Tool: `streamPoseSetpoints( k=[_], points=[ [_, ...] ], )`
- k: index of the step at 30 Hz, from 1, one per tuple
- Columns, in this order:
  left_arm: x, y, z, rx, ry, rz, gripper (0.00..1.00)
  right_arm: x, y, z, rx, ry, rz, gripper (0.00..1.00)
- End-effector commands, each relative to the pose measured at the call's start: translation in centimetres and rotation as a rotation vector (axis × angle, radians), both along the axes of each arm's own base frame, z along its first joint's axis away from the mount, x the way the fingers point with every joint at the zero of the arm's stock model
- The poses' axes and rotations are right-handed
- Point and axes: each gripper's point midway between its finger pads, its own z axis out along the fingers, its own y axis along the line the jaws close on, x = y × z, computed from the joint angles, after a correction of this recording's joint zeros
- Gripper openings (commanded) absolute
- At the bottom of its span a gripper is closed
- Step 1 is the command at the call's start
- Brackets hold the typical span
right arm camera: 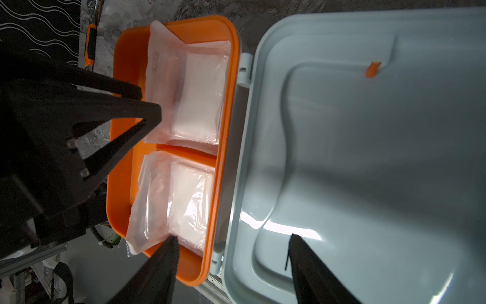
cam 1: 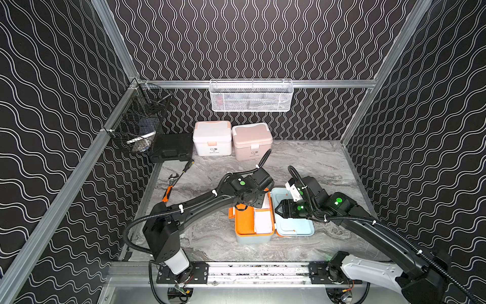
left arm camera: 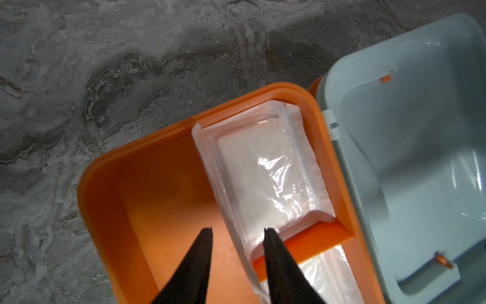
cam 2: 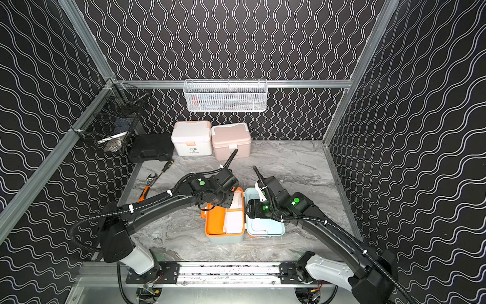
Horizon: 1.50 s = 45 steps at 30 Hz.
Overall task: Open first aid kits and take out gauze
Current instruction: Pick up the gauze from the first aid kit, then place the gauze at the center of the board.
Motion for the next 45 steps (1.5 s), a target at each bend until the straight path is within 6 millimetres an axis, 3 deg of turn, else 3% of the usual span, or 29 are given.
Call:
streamPoseSetpoints(
  k=[1,11,18,24,28,33,38,45],
  points=[
    [0.3,-0.1,-0.1,-0.004,0.0,-0.002,0.36,0.5,0.4,0.2,0.016,-0.017,-0.005,0.68],
    [0.3,1.1,0.8,-0.026,-0.005,0.02,0.0,0.7,0.7,0.4,0.024,-0.017,0.002,0.68],
    [-0.2,1.7,3.5,-0.123,-0.037,0.023,0.0,0.7,1.0,1.2,0.044,-0.034,0.009,0.72],
    [-0.1,3.2,6.0,-0.189,-0.072,0.043,0.0,0.8,1.9,3.2,0.103,-0.066,0.036,0.89],
    [0.4,5.8,6.9,-0.202,-0.086,0.081,0.0,0.6,3.2,4.6,0.157,-0.081,0.081,1.0],
    [1.5,10.4,7.4,-0.192,-0.095,0.159,0.0,-0.1,5.3,5.3,0.199,-0.088,0.136,1.0],
    [2.8,15.4,7.5,-0.16,-0.104,0.248,0.0,-0.6,6.8,4.8,0.191,-0.081,0.169,1.0],
    [4.9,22.6,5.7,-0.057,-0.084,0.404,0.0,-1.0,7.8,3.8,0.18,-0.064,0.196,1.0]
  ],
)
